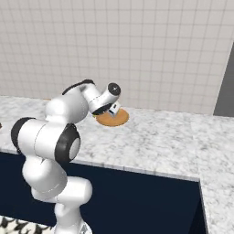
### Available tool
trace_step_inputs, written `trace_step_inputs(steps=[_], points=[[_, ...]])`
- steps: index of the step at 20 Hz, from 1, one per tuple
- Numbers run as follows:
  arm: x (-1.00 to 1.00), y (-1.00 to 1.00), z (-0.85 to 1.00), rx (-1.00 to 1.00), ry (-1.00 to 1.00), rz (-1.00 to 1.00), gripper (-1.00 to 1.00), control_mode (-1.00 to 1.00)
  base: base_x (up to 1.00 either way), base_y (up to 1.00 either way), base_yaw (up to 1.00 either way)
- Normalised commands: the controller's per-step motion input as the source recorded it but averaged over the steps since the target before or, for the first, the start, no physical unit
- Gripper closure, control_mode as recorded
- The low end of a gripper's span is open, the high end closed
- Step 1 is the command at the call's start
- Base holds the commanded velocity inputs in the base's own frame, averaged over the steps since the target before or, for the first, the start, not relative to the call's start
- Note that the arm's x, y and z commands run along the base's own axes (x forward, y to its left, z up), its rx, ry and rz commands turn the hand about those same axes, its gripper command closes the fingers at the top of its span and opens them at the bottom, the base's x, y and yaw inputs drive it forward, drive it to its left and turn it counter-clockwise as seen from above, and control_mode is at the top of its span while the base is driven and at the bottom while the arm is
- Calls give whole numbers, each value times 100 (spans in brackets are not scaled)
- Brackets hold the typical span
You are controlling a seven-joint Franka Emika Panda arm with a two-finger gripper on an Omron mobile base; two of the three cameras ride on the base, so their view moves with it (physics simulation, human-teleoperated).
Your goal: Start the toaster. Once the lever pops up, take the bread to the plate on the dining counter.
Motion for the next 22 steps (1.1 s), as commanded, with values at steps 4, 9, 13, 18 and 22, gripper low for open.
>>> trace_step_inputs(steps=[4,9,13,18,22], points=[[68,-12,-33,5,11,3,100,-100,0,0,0],[54,-15,-61,4,3,5,100,-100,0,0,0],[45,-12,-59,5,0,6,100,-100,0,0,0],[62,0,-22,4,0,1,100,-100,0,0,0],[62,0,-18,2,0,0,100,-100,0,0,0]])
